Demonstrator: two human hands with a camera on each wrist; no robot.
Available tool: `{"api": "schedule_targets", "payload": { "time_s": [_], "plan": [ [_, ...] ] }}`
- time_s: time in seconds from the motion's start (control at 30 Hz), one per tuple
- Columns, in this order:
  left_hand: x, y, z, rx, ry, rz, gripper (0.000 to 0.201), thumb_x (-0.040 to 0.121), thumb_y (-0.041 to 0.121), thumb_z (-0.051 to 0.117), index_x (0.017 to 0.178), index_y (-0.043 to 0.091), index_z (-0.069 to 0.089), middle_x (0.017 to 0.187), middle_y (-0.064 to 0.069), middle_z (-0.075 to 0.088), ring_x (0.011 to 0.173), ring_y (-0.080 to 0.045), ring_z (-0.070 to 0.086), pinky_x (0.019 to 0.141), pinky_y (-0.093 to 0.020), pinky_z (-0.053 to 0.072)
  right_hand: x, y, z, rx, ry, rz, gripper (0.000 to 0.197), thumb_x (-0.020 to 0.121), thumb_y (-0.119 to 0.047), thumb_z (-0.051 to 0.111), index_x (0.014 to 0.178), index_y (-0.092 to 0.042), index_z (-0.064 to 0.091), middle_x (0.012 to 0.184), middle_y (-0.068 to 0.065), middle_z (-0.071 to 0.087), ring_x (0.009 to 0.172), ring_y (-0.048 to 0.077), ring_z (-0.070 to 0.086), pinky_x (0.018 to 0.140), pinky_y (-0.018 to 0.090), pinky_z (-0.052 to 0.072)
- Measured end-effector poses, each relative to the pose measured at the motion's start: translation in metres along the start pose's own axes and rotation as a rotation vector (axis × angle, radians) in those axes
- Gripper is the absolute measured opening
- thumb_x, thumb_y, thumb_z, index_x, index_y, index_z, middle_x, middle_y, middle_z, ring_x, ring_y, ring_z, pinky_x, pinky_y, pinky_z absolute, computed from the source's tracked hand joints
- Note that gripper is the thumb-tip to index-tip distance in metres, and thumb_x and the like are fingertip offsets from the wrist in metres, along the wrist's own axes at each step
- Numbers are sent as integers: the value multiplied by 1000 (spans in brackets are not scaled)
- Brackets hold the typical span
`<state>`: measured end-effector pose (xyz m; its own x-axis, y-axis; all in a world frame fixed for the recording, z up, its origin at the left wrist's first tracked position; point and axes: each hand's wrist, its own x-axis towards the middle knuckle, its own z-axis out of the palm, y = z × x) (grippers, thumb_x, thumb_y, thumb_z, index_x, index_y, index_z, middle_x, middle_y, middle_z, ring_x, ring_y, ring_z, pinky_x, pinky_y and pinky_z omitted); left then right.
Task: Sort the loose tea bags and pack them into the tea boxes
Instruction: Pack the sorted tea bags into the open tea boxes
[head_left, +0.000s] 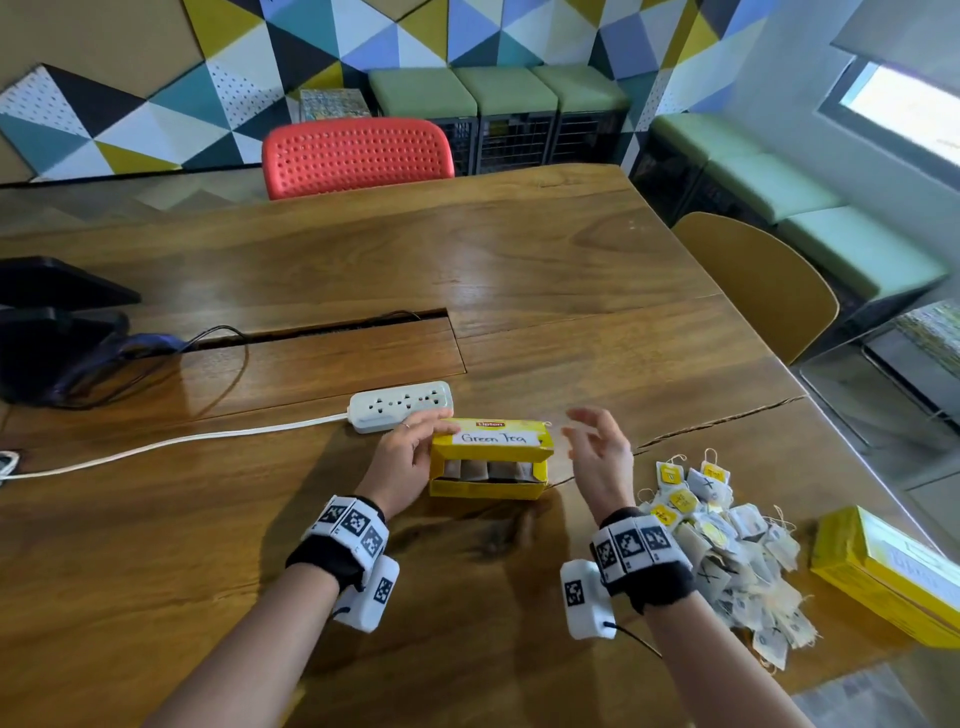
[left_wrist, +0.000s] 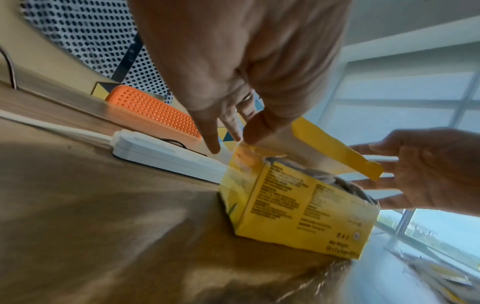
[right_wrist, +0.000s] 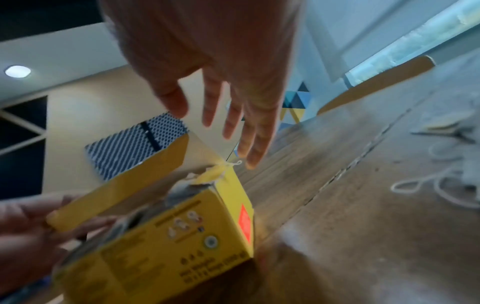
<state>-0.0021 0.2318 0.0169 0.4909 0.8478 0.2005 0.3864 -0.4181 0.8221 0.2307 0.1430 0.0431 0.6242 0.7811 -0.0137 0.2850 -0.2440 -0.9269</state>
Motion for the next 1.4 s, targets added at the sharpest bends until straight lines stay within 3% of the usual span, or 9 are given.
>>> {"api": "schedule_targets", "payload": {
  "time_s": [0.13, 0.23, 0.4, 0.5, 0.57, 0.83, 1.13, 1.27, 1.4],
  "plan": [
    [-13, -4, -4, 45, -202, -96, 63, 76, -3, 52, 126, 35, 58, 143, 20, 41, 133, -3, 38, 107, -18, 30, -9, 9, -2, -214, -344, -155, 41, 84, -27, 70, 123, -29, 61, 130, -6, 55, 119, 10, 53, 96, 30, 45],
    [-20, -5, -4, 21, -275, -105, 66, 73, 19, 61, 135, 35, 49, 150, 22, 30, 138, 1, 28, 111, -23, 24, -14, 17, 1, -288, -408, -172, 48, 80, -32, 76, 125, -31, 62, 142, -9, 47, 129, 10, 44, 102, 35, 42],
    [-18, -5, 1, 59, -178, -102, 58, 84, 29, 71, 138, 28, 50, 149, 18, 33, 136, -1, 31, 113, -24, 24, -6, 11, 1, -180, -249, -66, 48, 86, -28, 69, 131, -19, 56, 128, -4, 53, 112, 11, 56, 92, 32, 49],
    [-11, -6, 2, 58, -110, -67, 48, 88, 28, 67, 134, 24, 54, 144, 12, 44, 133, -7, 40, 114, -33, 32, 13, 16, 4, -81, -193, 177, 34, 93, -18, 55, 127, -18, 57, 126, -1, 59, 113, 17, 58, 96, 43, 50],
    [-6, -4, 3, 67, -55, -49, 42, 89, 28, 65, 130, 23, 58, 138, 9, 52, 129, -9, 46, 111, -38, 37, 23, 23, 9, -75, -199, 213, 28, 92, -13, 52, 115, -23, 64, 117, -2, 66, 110, 18, 60, 96, 49, 50],
    [20, 16, 8, 19, 115, -316, 37, 91, 46, 57, 117, 21, 64, 116, 1, 67, 110, -15, 59, 93, -38, 51, 31, 10, 26, -88, -122, 207, 15, 86, -14, 70, 93, -26, 65, 88, -6, 67, 88, 18, 67, 85, 45, 56],
    [32, 24, 10, 90, 174, -422, 42, 89, 58, 52, 101, 20, 64, 102, 0, 70, 100, -18, 63, 76, -38, 55, 35, -3, 27, -192, 45, 255, 17, 75, -16, 81, 90, -16, 73, 84, 1, 73, 80, 13, 66, 83, 27, 53],
    [32, 23, 11, 68, 179, -442, 52, 88, 61, 51, 109, 15, 64, 104, -1, 70, 102, -17, 64, 77, -39, 56, 22, -10, 31, -231, 54, 157, 13, 75, -16, 80, 87, -15, 74, 82, 1, 73, 79, 13, 67, 78, 22, 51],
    [29, 30, 11, 41, 186, -426, 47, 90, 52, 54, 116, 13, 63, 111, -3, 69, 108, -18, 62, 83, -38, 55, 10, -9, 44, -383, -28, 50, 11, 79, -27, 75, 90, -25, 77, 86, -3, 74, 87, 16, 67, 80, 32, 55]
  ]
}}
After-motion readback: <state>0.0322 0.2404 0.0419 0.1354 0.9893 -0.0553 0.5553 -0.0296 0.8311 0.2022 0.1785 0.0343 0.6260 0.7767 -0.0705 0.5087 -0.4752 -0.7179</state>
